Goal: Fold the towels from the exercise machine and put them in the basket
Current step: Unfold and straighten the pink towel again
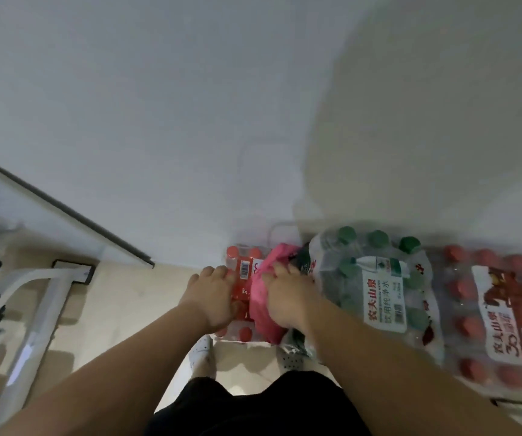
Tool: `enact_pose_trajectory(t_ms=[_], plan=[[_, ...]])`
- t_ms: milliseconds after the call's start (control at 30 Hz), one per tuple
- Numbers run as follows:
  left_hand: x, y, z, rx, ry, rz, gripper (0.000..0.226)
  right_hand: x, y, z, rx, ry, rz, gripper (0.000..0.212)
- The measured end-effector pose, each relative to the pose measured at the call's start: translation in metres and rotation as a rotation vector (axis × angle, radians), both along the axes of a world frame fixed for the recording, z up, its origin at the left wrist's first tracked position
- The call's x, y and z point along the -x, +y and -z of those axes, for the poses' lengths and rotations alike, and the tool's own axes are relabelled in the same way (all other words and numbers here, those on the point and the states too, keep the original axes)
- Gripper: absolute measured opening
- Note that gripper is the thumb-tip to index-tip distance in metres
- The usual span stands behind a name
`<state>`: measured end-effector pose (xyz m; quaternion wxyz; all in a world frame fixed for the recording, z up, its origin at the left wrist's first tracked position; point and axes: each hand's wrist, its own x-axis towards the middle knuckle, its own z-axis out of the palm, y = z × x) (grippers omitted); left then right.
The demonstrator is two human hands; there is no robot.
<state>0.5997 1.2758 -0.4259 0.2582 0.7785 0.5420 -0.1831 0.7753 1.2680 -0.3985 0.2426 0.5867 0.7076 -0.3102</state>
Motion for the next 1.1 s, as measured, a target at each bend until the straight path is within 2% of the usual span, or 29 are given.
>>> enact_pose_trajectory(t_ms=[133, 233, 300, 367, 467, 567, 633, 700, 833, 933, 1100], plan=[[0.013, 0.026, 0.015, 0.08, -0.066, 0.183, 0.054, 0.013, 0.008, 0.023, 0.16, 0.079, 0.25, 0.069], [0.024, 0.039, 0.027, 0.091, -0.046, 0.27, 0.055, 0.029, 0.01, 0.038, 0.222, 0.016, 0.325, 0.06], [0.031, 0.044, 0.031, 0.097, -0.033, 0.293, 0.055, 0.038, 0.007, 0.049, 0.235, -0.012, 0.373, 0.057], [0.036, 0.046, 0.032, 0.13, -0.039, 0.299, 0.056, 0.044, 0.0, 0.06, 0.265, -0.007, 0.413, 0.065], [0.041, 0.044, 0.038, 0.178, -0.084, 0.258, 0.058, 0.052, -0.013, 0.068, 0.207, 0.044, 0.504, 0.073], [0.043, 0.039, 0.042, 0.234, -0.2, 0.127, 0.052, 0.057, -0.024, 0.053, 0.156, 0.306, 0.886, 0.05], [0.04, 0.032, 0.038, 0.283, -0.331, 0.01, 0.043, 0.058, -0.027, 0.032, 0.174, 0.483, 1.085, 0.045], [0.036, 0.025, 0.029, 0.353, -0.468, -0.15, 0.033, 0.057, -0.033, 0.019, 0.107, 0.573, 0.996, 0.047], [0.029, 0.009, 0.002, 0.382, -0.654, -0.42, 0.025, 0.056, -0.051, -0.004, -0.014, 0.861, 1.069, 0.054], [0.02, -0.001, -0.033, 0.411, -0.799, -0.615, 0.014, 0.049, -0.062, -0.028, -0.031, 0.994, 1.041, 0.056], [0.015, -0.021, -0.079, 0.339, -0.9, -0.626, 0.021, 0.028, -0.079, -0.066, -0.113, 1.243, 1.087, 0.054]])
